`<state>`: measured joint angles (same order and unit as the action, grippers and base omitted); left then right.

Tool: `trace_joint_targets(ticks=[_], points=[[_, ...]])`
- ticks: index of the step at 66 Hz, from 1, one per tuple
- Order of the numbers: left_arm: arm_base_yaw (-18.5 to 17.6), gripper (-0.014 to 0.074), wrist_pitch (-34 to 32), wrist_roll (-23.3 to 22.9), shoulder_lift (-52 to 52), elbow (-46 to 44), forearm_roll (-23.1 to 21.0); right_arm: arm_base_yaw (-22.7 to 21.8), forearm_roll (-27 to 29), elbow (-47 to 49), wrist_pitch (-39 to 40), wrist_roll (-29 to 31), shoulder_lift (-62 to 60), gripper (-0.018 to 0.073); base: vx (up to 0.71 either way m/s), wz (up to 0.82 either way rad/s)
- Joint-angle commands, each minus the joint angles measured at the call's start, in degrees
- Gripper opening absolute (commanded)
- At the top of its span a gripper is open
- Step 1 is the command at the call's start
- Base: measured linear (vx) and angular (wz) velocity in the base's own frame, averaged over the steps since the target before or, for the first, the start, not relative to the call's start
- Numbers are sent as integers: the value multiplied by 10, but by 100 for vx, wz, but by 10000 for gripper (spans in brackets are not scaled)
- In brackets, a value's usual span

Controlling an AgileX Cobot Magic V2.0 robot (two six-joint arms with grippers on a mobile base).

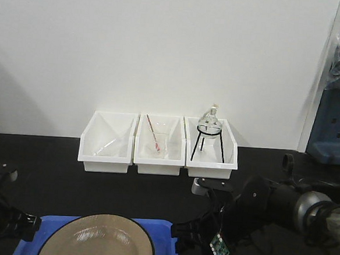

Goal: Place disk in tray to left cabinet
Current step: 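Release the plate and move both grippers to the tray's short edges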

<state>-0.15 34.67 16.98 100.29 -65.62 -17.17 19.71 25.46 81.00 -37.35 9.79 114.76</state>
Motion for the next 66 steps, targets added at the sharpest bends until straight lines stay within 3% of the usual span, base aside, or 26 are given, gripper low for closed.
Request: trace_joint_targets(ticks=[1, 32, 66], points=[[-2, 506, -19, 4, 10, -31, -9, -3, 1, 41, 0, -3, -11, 457, 0, 0], [-2, 506, -41, 4, 81, -30, 19, 0, 8, 69, -16, -18, 42, 457, 0, 0], [-2, 503, -8, 4, 95, -30, 15, 51, 0, 69, -17, -42, 59, 449, 0, 0]])
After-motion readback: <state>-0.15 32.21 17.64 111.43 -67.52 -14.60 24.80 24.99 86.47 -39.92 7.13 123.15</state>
